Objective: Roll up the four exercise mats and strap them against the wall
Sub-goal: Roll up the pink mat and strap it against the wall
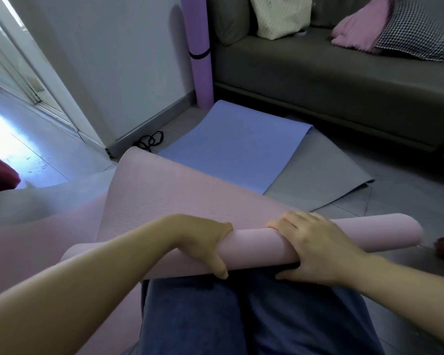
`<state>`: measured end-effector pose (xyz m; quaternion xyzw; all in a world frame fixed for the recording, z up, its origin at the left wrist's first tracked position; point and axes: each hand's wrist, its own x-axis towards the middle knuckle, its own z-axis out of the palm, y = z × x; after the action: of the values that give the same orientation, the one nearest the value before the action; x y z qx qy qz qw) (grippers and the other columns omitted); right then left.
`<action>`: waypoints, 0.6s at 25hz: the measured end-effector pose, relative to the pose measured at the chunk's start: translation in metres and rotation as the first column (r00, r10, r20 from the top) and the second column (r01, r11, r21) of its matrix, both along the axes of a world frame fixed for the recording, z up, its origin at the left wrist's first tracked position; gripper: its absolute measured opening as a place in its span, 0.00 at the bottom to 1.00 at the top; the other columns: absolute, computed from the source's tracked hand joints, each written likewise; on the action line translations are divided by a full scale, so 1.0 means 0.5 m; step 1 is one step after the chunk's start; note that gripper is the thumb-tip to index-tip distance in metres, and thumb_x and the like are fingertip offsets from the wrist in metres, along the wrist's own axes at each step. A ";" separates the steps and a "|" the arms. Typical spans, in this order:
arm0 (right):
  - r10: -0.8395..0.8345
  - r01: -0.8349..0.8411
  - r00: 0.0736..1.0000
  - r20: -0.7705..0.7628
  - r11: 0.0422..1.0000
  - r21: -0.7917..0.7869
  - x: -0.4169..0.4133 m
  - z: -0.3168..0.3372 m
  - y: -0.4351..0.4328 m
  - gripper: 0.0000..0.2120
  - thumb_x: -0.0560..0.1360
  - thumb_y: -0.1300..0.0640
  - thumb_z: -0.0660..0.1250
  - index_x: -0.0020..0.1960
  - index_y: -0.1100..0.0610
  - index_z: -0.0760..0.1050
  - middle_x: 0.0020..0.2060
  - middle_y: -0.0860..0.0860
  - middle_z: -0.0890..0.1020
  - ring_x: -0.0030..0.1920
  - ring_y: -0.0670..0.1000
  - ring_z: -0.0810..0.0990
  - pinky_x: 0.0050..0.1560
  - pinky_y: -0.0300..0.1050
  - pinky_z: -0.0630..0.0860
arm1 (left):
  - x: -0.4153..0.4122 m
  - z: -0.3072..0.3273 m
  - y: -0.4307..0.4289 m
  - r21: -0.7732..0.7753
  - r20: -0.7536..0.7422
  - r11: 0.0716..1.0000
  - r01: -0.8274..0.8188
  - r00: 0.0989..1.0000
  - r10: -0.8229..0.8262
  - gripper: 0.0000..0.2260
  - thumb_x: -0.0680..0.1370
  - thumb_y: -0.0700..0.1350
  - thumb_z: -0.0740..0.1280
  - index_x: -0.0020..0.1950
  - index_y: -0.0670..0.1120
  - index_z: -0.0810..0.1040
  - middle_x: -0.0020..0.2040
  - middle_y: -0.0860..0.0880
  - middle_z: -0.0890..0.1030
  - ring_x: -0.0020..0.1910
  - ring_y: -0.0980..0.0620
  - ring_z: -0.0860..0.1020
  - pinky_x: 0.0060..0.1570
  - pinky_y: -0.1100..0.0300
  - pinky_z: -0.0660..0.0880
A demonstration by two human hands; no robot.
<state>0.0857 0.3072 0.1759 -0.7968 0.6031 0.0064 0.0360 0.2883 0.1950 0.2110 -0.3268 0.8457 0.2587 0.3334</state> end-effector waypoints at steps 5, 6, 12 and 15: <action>-0.015 0.024 0.999 -0.035 0.957 0.291 -0.005 0.053 -0.054 0.17 0.65 0.42 0.67 0.48 0.49 0.68 0.41 0.46 0.78 0.40 0.51 0.75 0.38 0.44 0.70 | -0.005 -0.019 0.035 -0.359 -0.117 0.933 0.004 0.992 -0.049 0.29 0.70 0.55 0.70 0.66 0.48 0.65 0.61 0.48 0.69 0.58 0.46 0.71 0.55 0.51 0.71; -0.014 0.020 1.000 -0.019 0.925 0.380 -0.006 0.062 -0.068 0.16 0.65 0.43 0.69 0.45 0.50 0.68 0.37 0.46 0.76 0.37 0.51 0.74 0.35 0.44 0.70 | -0.001 -0.028 0.057 -0.485 -0.173 0.875 -0.002 0.980 -0.093 0.27 0.70 0.53 0.69 0.66 0.50 0.64 0.60 0.49 0.69 0.58 0.47 0.71 0.55 0.52 0.71; -0.096 0.136 0.991 -0.096 0.702 0.699 0.001 0.170 -0.139 0.16 0.67 0.41 0.72 0.41 0.53 0.75 0.36 0.47 0.78 0.35 0.49 0.77 0.33 0.40 0.73 | 0.005 -0.011 0.047 -0.561 -0.465 0.803 -0.201 0.879 -0.105 0.24 0.70 0.53 0.65 0.65 0.54 0.65 0.58 0.54 0.73 0.57 0.50 0.74 0.54 0.57 0.69; -0.153 0.226 0.974 -0.169 0.723 0.653 -0.031 0.229 -0.149 0.18 0.66 0.39 0.72 0.44 0.53 0.77 0.39 0.48 0.79 0.36 0.48 0.79 0.35 0.41 0.75 | -0.039 0.001 0.020 -0.624 -0.562 0.728 -0.282 0.810 -0.168 0.21 0.72 0.50 0.65 0.64 0.53 0.67 0.55 0.52 0.74 0.54 0.48 0.75 0.52 0.56 0.69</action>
<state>0.0701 0.2326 0.2903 -0.6635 0.6399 0.2592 0.2882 0.2688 0.2050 0.2114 -0.3573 0.9287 0.0276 -0.0954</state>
